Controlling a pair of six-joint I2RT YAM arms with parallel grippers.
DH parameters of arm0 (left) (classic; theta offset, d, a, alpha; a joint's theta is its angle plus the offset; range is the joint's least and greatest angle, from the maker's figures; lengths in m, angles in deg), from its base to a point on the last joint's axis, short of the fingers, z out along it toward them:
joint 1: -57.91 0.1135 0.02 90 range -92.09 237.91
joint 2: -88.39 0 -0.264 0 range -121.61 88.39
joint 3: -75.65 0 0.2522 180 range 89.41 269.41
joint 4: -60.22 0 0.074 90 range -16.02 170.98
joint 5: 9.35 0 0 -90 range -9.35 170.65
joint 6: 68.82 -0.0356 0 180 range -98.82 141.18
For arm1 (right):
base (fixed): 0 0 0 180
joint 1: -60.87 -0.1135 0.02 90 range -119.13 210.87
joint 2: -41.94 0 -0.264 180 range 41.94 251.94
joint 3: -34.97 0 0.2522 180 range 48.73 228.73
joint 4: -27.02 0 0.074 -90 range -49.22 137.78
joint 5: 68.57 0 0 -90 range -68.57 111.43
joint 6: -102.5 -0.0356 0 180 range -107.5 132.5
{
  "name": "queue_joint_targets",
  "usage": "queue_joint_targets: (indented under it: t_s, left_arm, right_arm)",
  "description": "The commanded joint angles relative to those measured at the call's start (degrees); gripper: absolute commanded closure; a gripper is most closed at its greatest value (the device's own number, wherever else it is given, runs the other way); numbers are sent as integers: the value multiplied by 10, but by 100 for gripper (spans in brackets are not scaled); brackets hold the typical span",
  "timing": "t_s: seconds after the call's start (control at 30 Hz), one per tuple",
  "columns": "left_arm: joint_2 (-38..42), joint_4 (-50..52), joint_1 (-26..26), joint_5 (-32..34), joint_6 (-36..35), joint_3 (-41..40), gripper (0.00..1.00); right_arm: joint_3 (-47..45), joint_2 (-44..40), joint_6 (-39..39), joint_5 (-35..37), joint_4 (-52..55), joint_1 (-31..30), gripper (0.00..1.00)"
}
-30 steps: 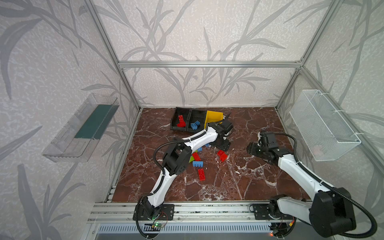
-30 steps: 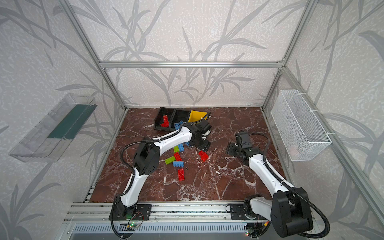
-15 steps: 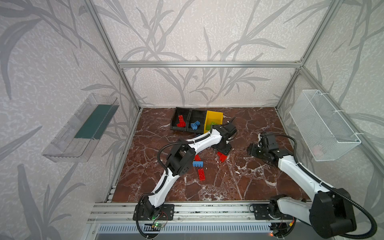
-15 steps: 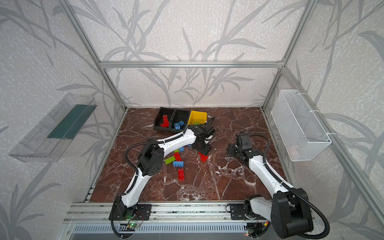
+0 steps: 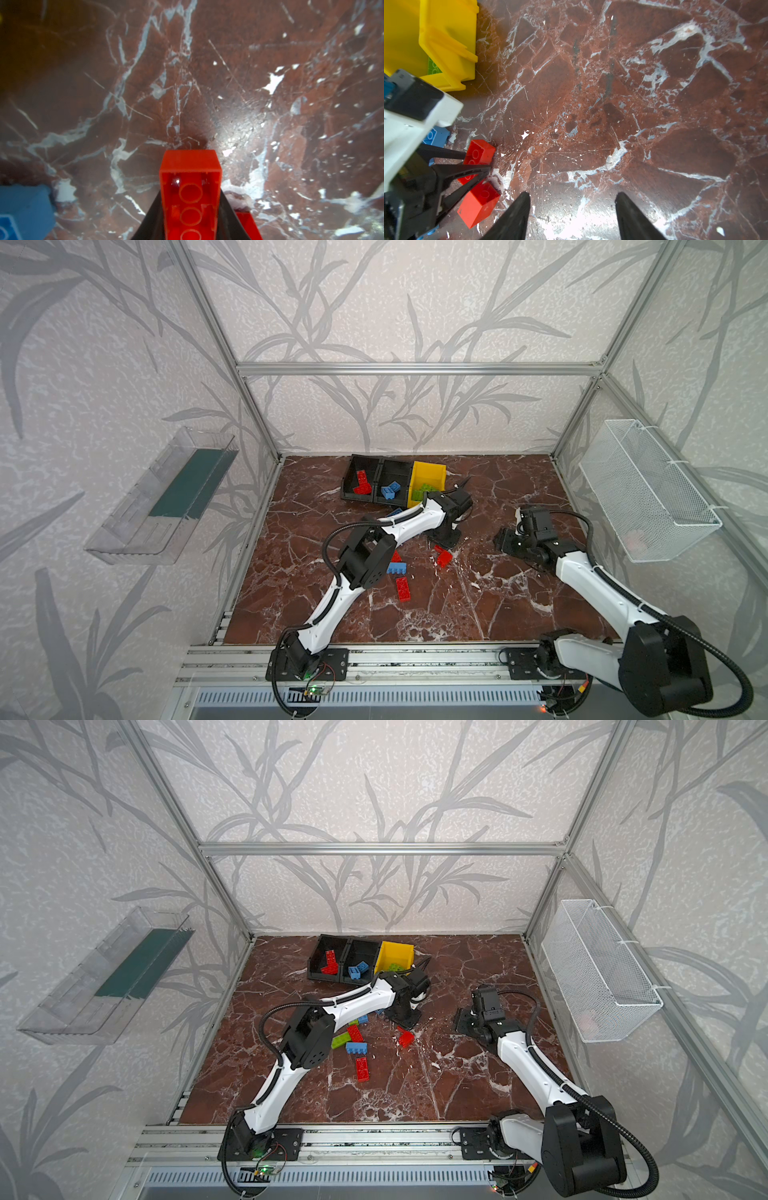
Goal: Sort the legos into containers by color
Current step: Pick up the lego from the center of the table, then place the lego in the container.
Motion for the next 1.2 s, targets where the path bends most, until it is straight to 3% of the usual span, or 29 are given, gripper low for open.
queue_joint_targets:
  t_s: [0.0,0.23,0.4,0.57,0.77,0.93,1.17]
  left_arm:
    - [40,13,8,0,3,3,74]
    - [180,-8,71,37,24,-59,76]
    - [248,-42,164,67,28,-124,76]
    - [261,-69,259,49,35,-156,76]
    - [217,-93,342,23,31,-124,76]
    - [134,-50,390,-41,27,-12,70]
    - [54,-5,400,-38,21,97,45]
  right_arm:
    - [0,-4,12,-6,0,2,35]
    - [27,17,60,-4,10,-42,35]
    - [90,79,145,-8,40,-123,33]
    - [163,152,204,29,105,-205,31]
    - [205,208,216,35,125,-254,30]
    - [235,258,229,48,141,-280,25]
    - [251,294,220,67,152,-302,23]
